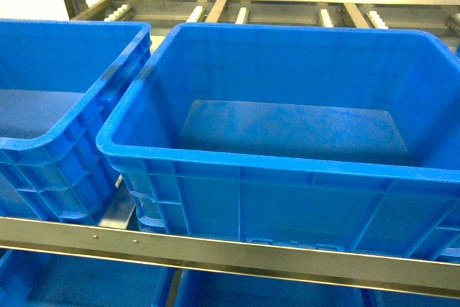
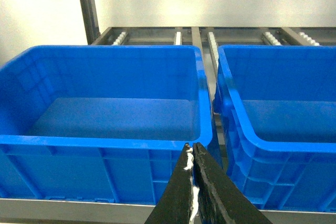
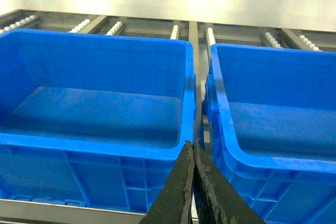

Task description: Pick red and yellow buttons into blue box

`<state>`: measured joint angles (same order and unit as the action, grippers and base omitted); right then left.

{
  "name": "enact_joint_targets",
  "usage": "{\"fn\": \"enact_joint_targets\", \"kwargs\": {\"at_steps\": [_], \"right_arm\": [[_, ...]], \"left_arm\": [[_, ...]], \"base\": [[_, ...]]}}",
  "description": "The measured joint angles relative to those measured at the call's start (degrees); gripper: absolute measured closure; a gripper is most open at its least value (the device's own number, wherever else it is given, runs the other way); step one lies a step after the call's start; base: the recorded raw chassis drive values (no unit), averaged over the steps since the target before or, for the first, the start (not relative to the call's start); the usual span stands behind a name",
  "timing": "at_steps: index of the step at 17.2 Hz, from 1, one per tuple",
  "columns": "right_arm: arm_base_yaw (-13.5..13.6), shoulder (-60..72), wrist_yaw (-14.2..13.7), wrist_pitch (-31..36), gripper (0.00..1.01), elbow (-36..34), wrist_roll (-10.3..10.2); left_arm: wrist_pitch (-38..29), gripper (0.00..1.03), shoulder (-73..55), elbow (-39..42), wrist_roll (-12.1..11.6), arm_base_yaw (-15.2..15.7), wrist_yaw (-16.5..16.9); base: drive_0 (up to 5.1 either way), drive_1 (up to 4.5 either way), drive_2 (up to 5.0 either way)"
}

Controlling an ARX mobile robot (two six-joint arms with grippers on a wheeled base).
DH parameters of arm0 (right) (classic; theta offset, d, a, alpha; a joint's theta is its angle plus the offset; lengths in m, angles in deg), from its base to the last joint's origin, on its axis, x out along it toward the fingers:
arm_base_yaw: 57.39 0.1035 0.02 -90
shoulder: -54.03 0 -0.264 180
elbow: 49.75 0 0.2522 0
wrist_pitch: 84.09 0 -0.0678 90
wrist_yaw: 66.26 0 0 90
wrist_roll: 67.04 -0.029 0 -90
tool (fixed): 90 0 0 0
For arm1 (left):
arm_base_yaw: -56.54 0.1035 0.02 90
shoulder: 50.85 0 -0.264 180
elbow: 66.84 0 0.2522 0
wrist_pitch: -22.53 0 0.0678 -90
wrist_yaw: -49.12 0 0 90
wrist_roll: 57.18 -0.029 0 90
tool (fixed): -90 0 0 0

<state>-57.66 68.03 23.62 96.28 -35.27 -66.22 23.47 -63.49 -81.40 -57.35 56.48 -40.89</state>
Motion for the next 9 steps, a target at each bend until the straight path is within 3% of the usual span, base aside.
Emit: {"fn": "enact_joint_targets", "kwargs": {"at_steps": [4,5,6,7,9], "right_arm": [[0.0,-3.41,0.0,-3.48,0.99,0.0,0.0],[0.0,-4.2,-0.02,-4.26,0.99,0.0,0.0],[0.0,-7.37,-0.02,-9.27,0.99,0.04,0.0],[0.0,-12.52,0.15,-14.56,0.99,0.02,0.02],[0.26,-13.77,0.07,-14.78,0.99,0.02,-0.02]], "left_arm": [[3.28,1.01,3.21,0.0,-0.02,0.0,0.0],[11.04,1.01,8.02,-0.02,-0.02,0.0,0.0],[13.18,1.01,11.98,-0.02,0.0,0.0,0.02],[12.39,1.01,12.02,-0.31,-0.02,0.0,-0.09],[13.18,1.01,12.07,-0.02,-0.02,0.0,-0.02]], "base": [[0.0,0.0,0.0],[0.0,0.0,0.0],[0.0,0.0,0.0],[0.0,0.0,0.0],[0.0,0.0,0.0]]}}
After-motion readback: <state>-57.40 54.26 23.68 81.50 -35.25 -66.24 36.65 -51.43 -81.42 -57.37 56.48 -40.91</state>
